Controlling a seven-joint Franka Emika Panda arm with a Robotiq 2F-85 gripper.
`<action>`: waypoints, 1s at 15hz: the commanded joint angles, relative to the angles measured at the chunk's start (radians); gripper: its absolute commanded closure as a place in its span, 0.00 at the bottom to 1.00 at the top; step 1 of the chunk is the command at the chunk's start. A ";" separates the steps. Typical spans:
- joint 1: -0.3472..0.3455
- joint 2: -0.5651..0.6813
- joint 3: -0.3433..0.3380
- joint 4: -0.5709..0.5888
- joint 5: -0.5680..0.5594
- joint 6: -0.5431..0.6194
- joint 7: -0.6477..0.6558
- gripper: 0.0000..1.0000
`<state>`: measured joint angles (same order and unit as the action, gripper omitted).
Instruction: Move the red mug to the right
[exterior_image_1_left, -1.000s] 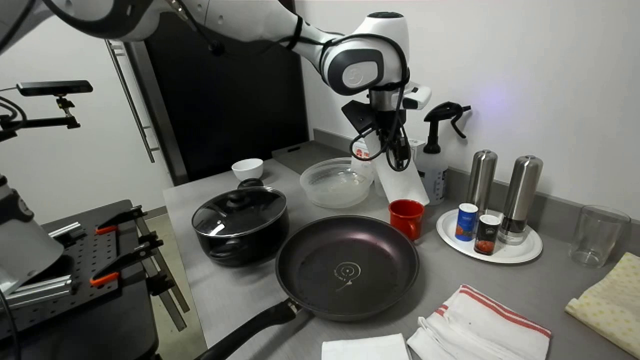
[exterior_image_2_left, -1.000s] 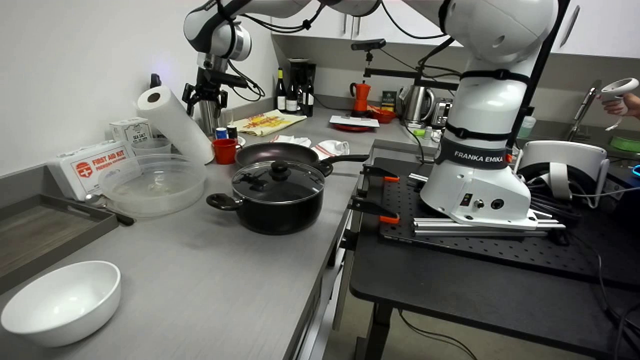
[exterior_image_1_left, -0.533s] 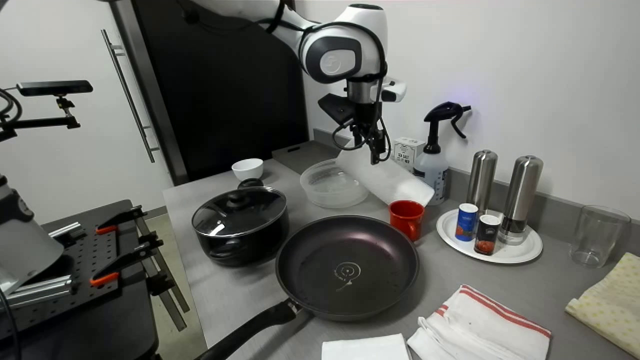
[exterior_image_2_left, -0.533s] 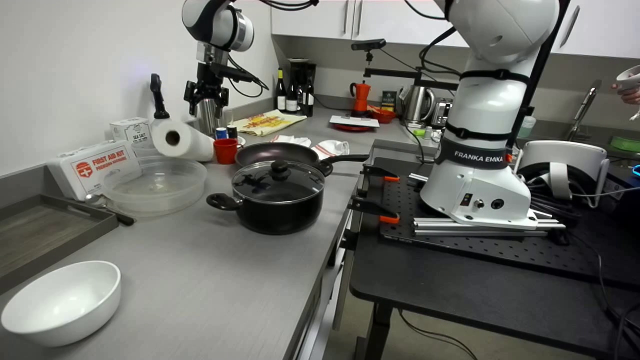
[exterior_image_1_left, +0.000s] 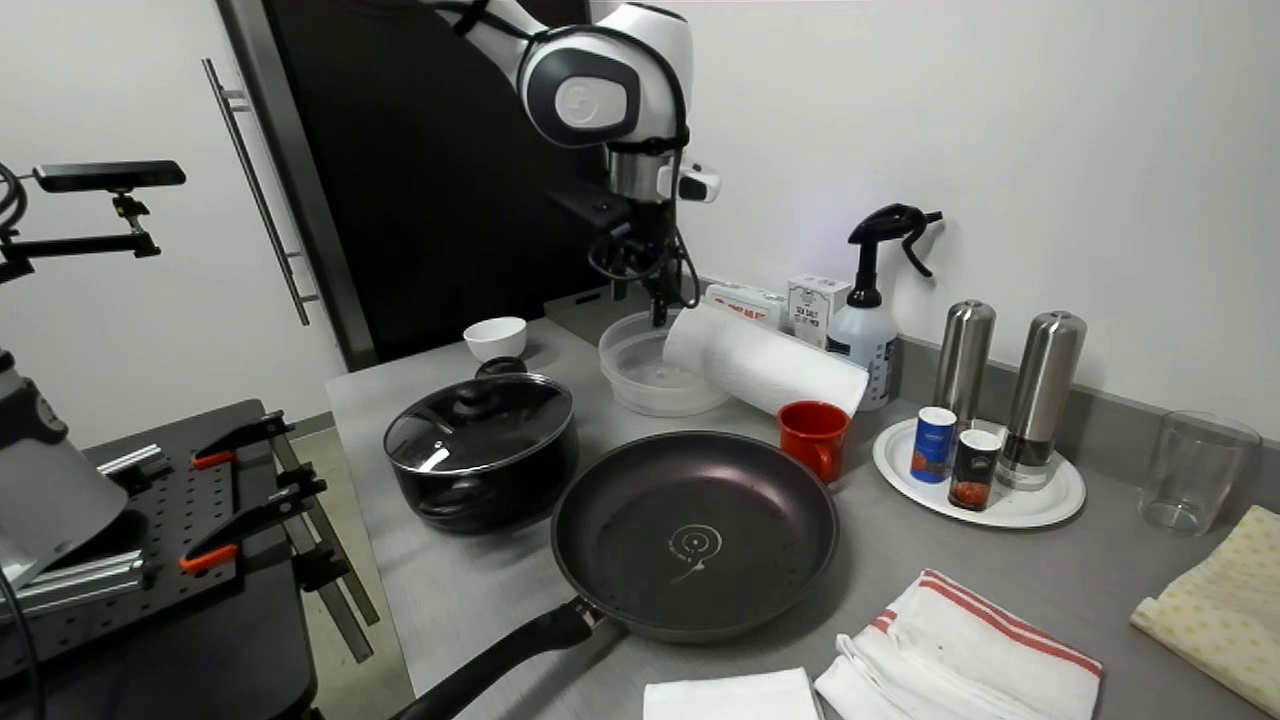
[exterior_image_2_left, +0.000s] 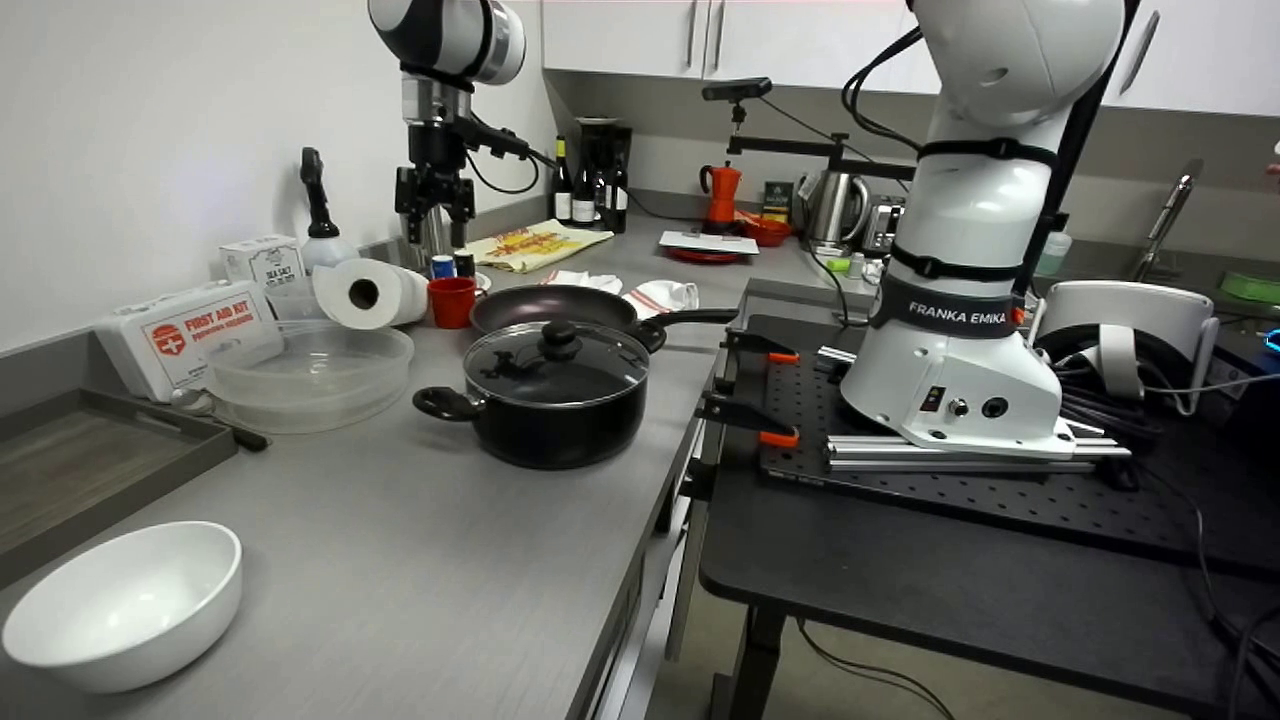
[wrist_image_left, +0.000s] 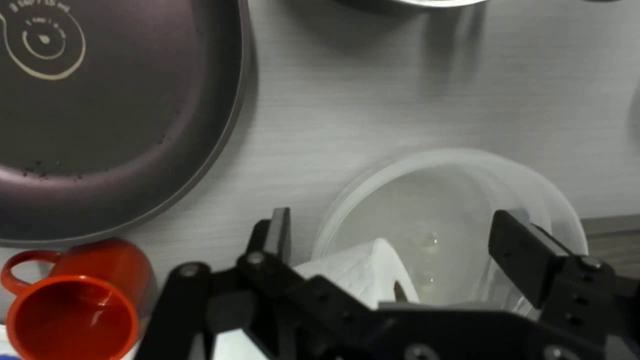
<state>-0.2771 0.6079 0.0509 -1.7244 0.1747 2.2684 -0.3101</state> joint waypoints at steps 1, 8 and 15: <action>0.040 -0.129 -0.013 -0.186 -0.049 -0.018 -0.067 0.00; 0.106 -0.222 -0.019 -0.362 -0.167 -0.010 -0.101 0.00; 0.112 -0.200 -0.020 -0.349 -0.156 -0.011 -0.089 0.00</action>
<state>-0.1780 0.4076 0.0440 -2.0755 0.0118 2.2599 -0.3945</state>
